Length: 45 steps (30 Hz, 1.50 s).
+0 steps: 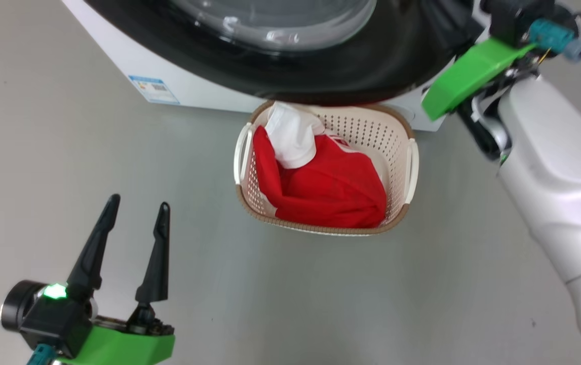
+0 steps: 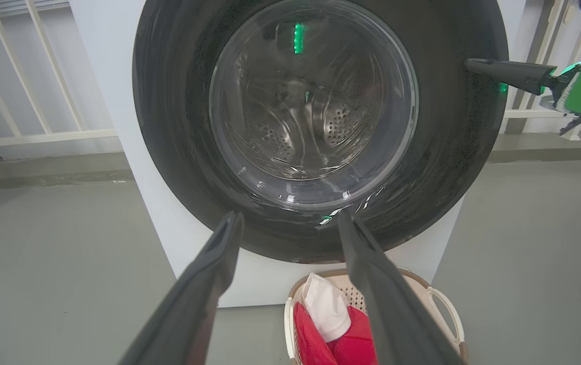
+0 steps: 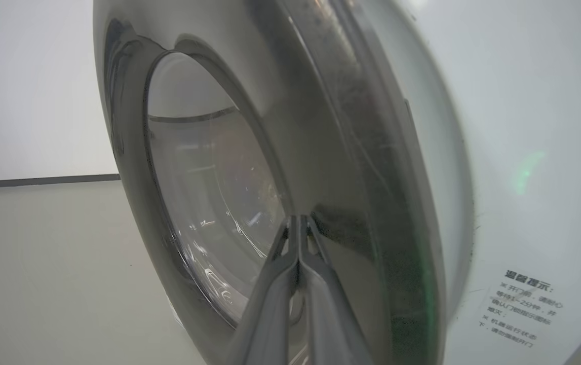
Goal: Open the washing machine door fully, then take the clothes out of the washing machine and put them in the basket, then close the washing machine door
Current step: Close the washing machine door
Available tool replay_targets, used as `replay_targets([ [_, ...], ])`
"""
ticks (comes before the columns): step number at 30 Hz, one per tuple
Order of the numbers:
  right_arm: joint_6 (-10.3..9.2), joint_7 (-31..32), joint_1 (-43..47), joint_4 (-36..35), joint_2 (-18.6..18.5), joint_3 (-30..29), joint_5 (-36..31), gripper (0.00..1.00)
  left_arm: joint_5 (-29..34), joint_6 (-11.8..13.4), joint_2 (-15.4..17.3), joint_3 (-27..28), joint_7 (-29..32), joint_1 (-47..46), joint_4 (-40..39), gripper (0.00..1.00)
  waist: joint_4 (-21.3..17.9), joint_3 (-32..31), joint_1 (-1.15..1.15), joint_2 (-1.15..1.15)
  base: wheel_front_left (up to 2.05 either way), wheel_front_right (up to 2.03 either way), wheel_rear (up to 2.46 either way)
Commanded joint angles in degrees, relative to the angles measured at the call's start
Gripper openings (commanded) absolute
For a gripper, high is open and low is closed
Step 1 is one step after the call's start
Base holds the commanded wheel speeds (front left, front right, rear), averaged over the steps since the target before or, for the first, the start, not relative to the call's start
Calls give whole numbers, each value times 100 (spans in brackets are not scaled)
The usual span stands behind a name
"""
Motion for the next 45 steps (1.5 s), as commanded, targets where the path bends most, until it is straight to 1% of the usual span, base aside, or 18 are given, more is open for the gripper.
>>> replay_targets([
  [1, -5, -36, -129, -78, 25, -25, 32, 0, 5, -31, 105, 171, -68, -139, -147, 100, 52, 119, 0, 0, 0, 0, 0],
  [7, -5, -36, -709, 326, -24, -130, 13, 0, -13, -31, 136, 40, -68, -256, -105, 100, 124, 286, 0, 0, 0, 0, 0],
  [10, -5, -36, -930, 384, -54, -293, -143, 0, -30, -31, 135, -43, -68, -322, -83, 100, 163, 351, 0, 0, 0, 0, 0],
  [13, -5, -36, -1057, 518, -24, -373, -251, 0, -2, -31, 201, -151, -68, -387, -57, 100, 177, 391, 0, 0, 0, 0, 0],
  [18, -5, -36, -1121, 585, 58, -392, -346, 0, 14, -31, 218, -150, -68, -419, -4, 100, 126, 368, 0, 0, 0, 0, 0],
  [23, -5, -36, -863, 342, 197, -414, -264, 0, -57, -32, 206, -109, -68, -429, -26, 100, -25, 237, 0, 0, 0, 0, 0],
  [24, -5, -36, -767, 252, 225, -419, -232, 5, -73, -32, 201, -98, -68, -433, -43, 100, -63, 199, 0, 0, 0, 0, 0],
  [25, -5, -36, -658, 158, 253, -432, -197, 18, -99, -32, 194, -80, -68, -433, -56, 100, -106, 164, 0, 0, 0, 0, 0],
  [26, -5, -36, -549, 61, 273, -435, -180, 38, -136, -32, 178, -46, -68, -432, -64, 100, -148, 134, 0, 0, 0, 0, 0],
  [27, -5, -36, -428, -51, 286, -441, -169, 49, -164, -32, 163, -15, -68, -434, -70, 100, -193, 103, 0, 0, 0, 0, 0],
  [28, -5, -36, -301, -166, 294, -450, -165, 69, -182, -32, 153, 9, -68, -440, -80, 100, -240, 79, 0, 0, 0, 0, 0],
  [30, -5, -36, -30, -390, 305, -502, -160, 100, -214, -32, 127, 74, -68, -451, -97, 100, -344, 30, 0, 0, 0, 0, 0],
  [35, -5, -36, 689, -900, 332, -675, -257, 100, -235, -32, 103, 164, -68, -446, -103, 100, -628, -117, 0, 0, 0, 0, 0],
  [36, -5, -36, 967, -1094, 330, -738, -366, 100, -301, -32, 91, 175, -68, -430, -77, 100, -748, -191, 0, 0, 0, 0, 0],
  [38, -5, -36, 1235, -1260, 348, -787, -446, 100, -344, -32, 88, 220, -68, -412, -47, 100, -867, -272, 0, 0, 0, 0, 0],
  [42, -5, -36, 1690, -1574, 380, -881, -610, 100, -264, -32, 109, 301, -68, -360, 37, 100, -1095, -460, 0, 0, 0, 0, 0],
  [45, -5, -36, 1889, -1712, 379, -931, -706, 100, -254, -32, 110, 330, -68, -343, 65, 100, -1186, -550, 0, 0, 0, 0, 0],
])
